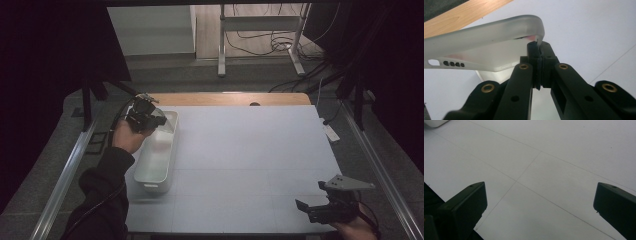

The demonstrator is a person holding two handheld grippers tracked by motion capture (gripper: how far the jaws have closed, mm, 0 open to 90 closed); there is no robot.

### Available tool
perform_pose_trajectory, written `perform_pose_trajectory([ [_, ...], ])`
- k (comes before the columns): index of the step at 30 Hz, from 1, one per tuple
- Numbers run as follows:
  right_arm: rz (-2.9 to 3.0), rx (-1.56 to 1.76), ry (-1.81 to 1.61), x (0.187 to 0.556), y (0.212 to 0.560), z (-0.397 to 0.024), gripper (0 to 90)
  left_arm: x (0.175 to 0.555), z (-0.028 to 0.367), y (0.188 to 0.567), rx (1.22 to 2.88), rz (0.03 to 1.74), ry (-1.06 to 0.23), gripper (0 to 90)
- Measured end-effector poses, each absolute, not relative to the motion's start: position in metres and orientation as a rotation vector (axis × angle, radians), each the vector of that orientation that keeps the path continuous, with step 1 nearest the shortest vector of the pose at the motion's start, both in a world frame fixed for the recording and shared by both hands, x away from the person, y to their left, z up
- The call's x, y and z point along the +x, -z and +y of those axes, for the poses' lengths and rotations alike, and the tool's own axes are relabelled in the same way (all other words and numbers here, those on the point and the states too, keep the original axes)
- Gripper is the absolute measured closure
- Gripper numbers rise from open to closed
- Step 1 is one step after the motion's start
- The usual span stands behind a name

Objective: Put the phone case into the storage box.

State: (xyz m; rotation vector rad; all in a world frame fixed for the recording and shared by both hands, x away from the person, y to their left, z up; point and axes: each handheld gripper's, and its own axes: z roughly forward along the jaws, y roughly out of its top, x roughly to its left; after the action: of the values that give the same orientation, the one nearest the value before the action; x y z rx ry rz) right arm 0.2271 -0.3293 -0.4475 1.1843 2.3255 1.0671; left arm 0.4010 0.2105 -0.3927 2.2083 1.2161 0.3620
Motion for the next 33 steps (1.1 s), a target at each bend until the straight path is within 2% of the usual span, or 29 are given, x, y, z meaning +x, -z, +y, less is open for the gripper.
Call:
perform_pose_trajectory([
  [33,2.353,1.17,-1.046,0.228,0.448,-0.327,0.0,0.433,0.202,0.433,2.226,1.331,-0.351,88.6],
])
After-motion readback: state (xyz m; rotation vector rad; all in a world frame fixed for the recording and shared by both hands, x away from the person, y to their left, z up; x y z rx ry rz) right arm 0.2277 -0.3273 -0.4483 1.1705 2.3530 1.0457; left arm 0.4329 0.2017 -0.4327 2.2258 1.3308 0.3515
